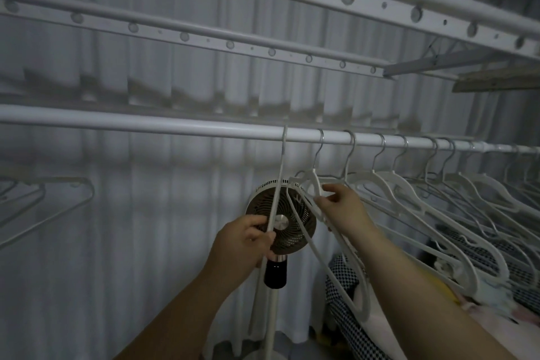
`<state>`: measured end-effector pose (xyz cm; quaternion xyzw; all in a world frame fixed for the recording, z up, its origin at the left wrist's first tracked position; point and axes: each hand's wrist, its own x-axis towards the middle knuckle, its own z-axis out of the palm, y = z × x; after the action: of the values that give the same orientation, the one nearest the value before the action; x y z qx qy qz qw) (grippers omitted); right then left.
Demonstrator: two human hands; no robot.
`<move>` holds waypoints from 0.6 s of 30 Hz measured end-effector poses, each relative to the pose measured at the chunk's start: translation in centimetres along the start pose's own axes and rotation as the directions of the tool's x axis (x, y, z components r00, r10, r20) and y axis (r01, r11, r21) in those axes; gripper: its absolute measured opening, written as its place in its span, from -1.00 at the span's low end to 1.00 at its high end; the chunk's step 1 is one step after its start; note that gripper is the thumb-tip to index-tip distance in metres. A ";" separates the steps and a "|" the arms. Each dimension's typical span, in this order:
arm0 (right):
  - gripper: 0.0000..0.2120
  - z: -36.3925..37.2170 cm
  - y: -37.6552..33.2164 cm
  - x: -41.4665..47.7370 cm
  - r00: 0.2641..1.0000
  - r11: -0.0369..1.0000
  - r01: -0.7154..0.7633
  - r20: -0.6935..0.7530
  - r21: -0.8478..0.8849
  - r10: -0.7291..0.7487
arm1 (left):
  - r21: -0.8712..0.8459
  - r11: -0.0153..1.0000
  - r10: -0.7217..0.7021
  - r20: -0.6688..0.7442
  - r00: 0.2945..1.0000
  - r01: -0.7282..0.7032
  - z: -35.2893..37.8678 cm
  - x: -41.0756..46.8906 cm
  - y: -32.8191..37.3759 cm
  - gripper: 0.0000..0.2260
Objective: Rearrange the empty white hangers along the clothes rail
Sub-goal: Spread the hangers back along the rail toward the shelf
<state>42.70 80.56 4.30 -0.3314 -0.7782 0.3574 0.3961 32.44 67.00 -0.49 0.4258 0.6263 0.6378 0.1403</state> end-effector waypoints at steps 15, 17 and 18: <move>-0.85 12.5 -14.5 -7.1 0.874 0.907 0.308 0.290 0.288 -0.389 | 0.462 0.886 0.346 -0.614 0.710 -0.033 -20.2 -7.4 1.9 -0.88; -0.79 16.3 -16.1 -8.8 0.855 0.896 0.253 0.349 0.366 -0.384 | 0.508 0.861 0.395 -0.681 0.616 0.011 -23.6 -9.0 1.7 -0.93; -0.81 18.4 -16.7 -9.5 0.848 0.894 0.224 0.375 0.388 -0.375 | 0.532 0.846 0.409 -0.701 0.583 0.046 -25.1 -9.8 1.6 -0.89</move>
<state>27.56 58.80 6.47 -0.0438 -0.8188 0.4805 0.3111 20.81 42.70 1.11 0.1826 0.7140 0.5867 -0.3357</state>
